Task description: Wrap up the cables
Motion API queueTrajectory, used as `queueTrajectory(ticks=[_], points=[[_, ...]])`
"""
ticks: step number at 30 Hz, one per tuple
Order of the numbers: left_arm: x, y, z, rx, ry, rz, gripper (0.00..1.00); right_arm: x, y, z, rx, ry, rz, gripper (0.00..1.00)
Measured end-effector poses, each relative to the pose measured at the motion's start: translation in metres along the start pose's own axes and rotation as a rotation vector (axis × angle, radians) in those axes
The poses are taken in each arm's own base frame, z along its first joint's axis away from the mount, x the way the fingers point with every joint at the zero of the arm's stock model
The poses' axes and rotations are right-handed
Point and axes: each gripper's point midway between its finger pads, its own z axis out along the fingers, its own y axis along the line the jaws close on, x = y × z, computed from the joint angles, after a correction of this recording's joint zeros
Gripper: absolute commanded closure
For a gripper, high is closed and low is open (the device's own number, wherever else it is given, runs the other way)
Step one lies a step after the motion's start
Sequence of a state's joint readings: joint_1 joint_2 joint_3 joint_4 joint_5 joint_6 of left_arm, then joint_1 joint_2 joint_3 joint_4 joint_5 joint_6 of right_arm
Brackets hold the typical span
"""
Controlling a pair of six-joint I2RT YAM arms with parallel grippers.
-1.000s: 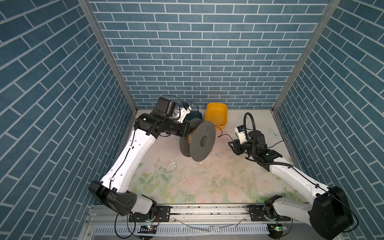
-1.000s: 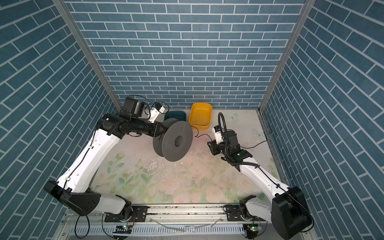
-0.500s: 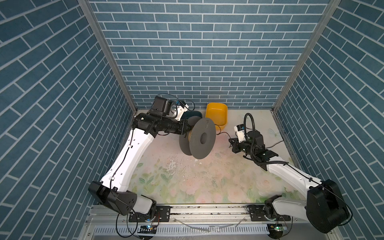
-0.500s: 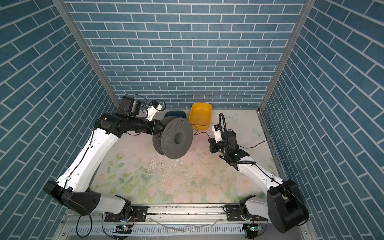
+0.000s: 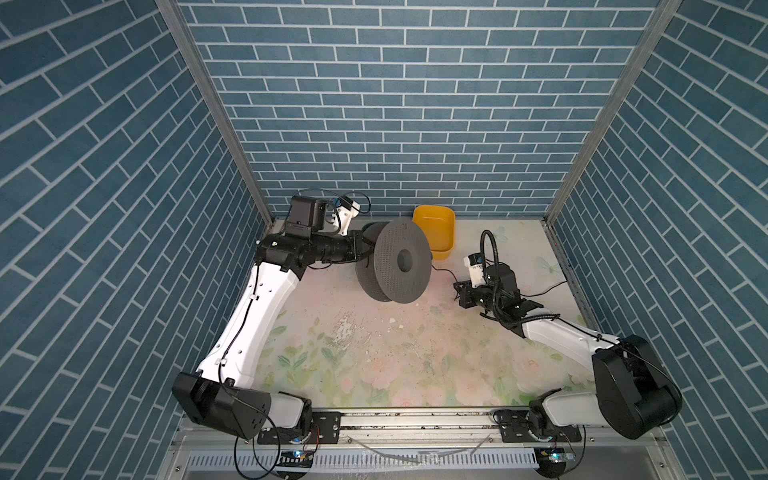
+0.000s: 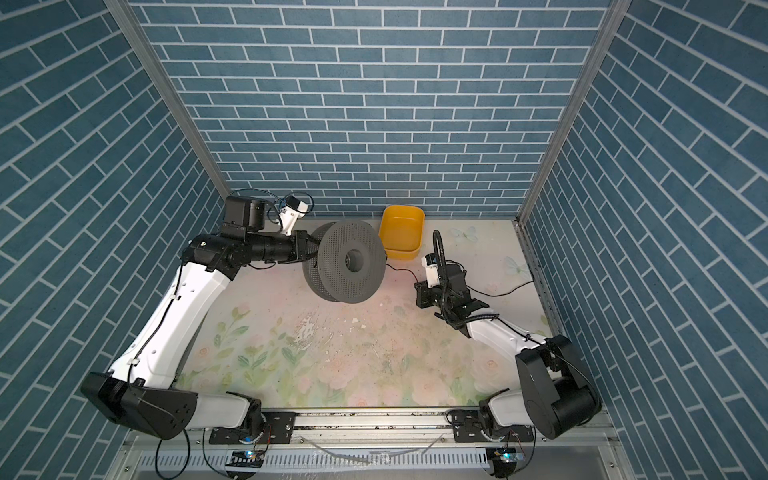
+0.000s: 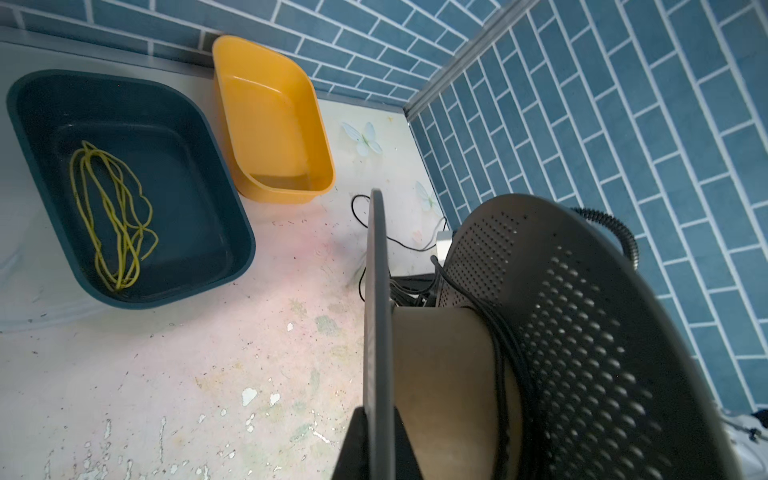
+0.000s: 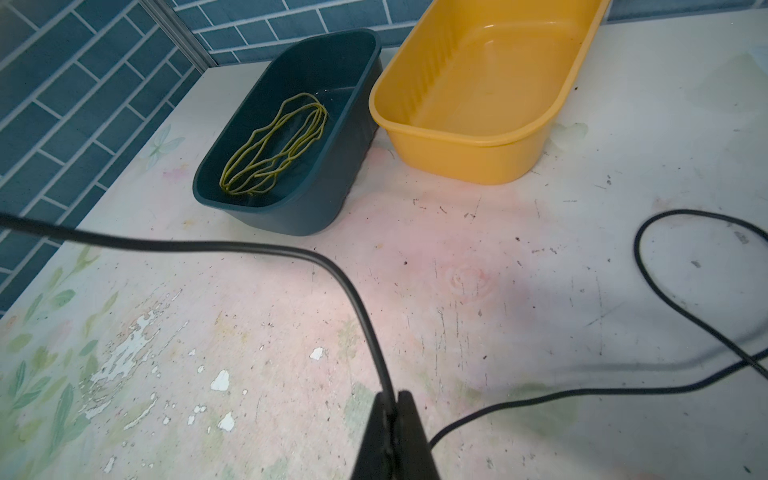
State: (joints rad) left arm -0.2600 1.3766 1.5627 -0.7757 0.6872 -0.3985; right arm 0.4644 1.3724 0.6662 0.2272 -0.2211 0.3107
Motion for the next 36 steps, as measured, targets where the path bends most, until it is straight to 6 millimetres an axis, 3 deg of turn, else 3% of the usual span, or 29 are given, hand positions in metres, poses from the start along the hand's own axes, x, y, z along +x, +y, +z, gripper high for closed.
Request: queueTrajectory(ticks=[5, 11, 17, 26, 36], points=[[-0.008, 0.014, 0.006, -0.043, -0.055, -0.071, 1.0, 0.005, 0.007, 0.002, -0.012, 0.006, 0.01, 1.0], [-0.006, 0.048, 0.018, -0.141, -0.111, -0.18, 1.0, 0.018, 0.033, 0.006, -0.03, 0.043, -0.039, 1.0], [-0.018, 0.065, 0.003, -0.251, -0.233, -0.202, 1.0, 0.026, 0.064, 0.014, -0.046, 0.09, -0.122, 1.0], [-0.03, 0.092, -0.013, -0.444, -0.344, -0.178, 1.0, 0.011, 0.119, 0.005, -0.114, 0.091, -0.256, 1.0], [-0.027, 0.103, -0.002, -0.667, -0.312, -0.046, 1.0, -0.011, 0.181, -0.024, -0.209, 0.035, -0.408, 1.0]])
